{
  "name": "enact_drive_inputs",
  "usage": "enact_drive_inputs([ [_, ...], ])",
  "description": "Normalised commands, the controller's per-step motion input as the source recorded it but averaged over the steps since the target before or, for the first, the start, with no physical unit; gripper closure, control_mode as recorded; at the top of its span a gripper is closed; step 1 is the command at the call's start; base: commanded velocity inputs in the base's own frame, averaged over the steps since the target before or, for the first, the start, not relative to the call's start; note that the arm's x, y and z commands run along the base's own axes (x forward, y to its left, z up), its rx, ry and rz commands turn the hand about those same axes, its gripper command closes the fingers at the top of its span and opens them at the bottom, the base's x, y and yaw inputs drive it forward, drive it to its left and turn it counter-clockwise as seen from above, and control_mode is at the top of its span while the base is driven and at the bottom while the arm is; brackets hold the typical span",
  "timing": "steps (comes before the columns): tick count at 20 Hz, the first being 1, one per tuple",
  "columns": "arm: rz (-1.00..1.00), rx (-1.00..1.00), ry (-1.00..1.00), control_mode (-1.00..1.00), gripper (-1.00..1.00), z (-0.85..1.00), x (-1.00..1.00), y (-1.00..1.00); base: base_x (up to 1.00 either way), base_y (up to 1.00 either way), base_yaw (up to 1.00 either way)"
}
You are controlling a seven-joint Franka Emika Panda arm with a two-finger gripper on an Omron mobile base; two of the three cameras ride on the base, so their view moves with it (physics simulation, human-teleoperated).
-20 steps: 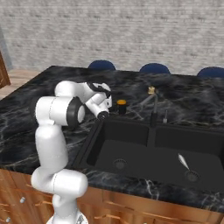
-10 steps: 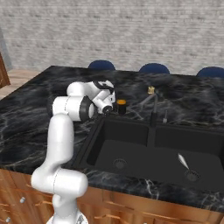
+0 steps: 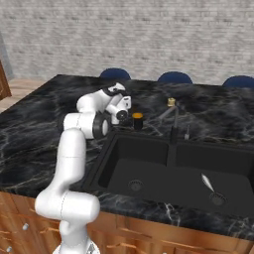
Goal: Open the cabinet directly in front. Then move the liquor and the mug to the dining counter with the candle on it.
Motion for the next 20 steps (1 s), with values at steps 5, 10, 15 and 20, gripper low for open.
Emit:
enact_drive_inputs([
  [5,0.0,0.0,-0.15,-1.0,-1.0,0.0,-0.64,0.0,0.0,0.0,0.0],
  [10,0.0,0.0,-0.07,-1.0,-1.0,0.32,-0.52,0.0,0.0,0.0,0.0],
  [15,0.0,0.0,-0.06,-1.0,-1.0,1.0,-0.23,0.0,0.0,0.0,0.0],
  [20,0.0,-0.02,0.12,-1.0,-1.0,1.0,-0.41,0.0,0.0,0.0,0.0],
])
